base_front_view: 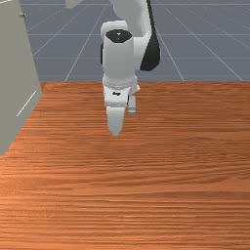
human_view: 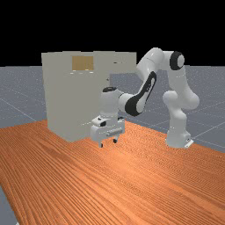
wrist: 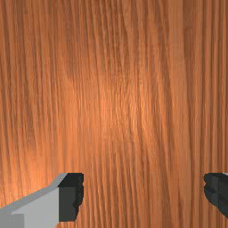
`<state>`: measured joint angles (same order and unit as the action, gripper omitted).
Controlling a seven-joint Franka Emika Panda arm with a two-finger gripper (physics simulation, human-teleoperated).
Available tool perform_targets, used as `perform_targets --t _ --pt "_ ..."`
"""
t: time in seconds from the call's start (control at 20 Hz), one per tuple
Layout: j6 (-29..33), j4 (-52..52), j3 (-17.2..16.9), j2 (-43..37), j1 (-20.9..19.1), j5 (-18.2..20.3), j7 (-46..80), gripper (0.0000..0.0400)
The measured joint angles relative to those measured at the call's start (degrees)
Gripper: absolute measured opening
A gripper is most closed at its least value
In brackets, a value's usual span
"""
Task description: Close the drawer
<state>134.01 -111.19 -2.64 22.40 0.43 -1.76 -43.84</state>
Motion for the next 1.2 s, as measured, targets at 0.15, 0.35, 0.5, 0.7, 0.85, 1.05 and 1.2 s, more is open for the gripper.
perform_targets --t 0.15,0.35,0.5,0.7,0.85,1.05,1.2 --pt "0.0 0.0 0.0 0.0 0.0 0.0 0.0 0.0090" --pt "-7.7 5.3 0.1 4.7 0.0 0.0 -0.2 0.0012" --pt "-14.4 5.2 -0.5 -5.7 0.5 0.3 4.0 0.0003" --pt "-24.8 12.1 -0.2 -15.5 0.3 -0.2 0.4 0.0000" --pt "-28.3 14.3 -3.0 -15.2 -2.4 1.0 -18.5 0.0000" --pt "-32.2 28.4 -7.7 -4.9 -12.0 4.5 -34.3 0.0000" --pt "-34.9 36.3 -8.7 0.6 -16.7 6.0 -40.9 0.0000"
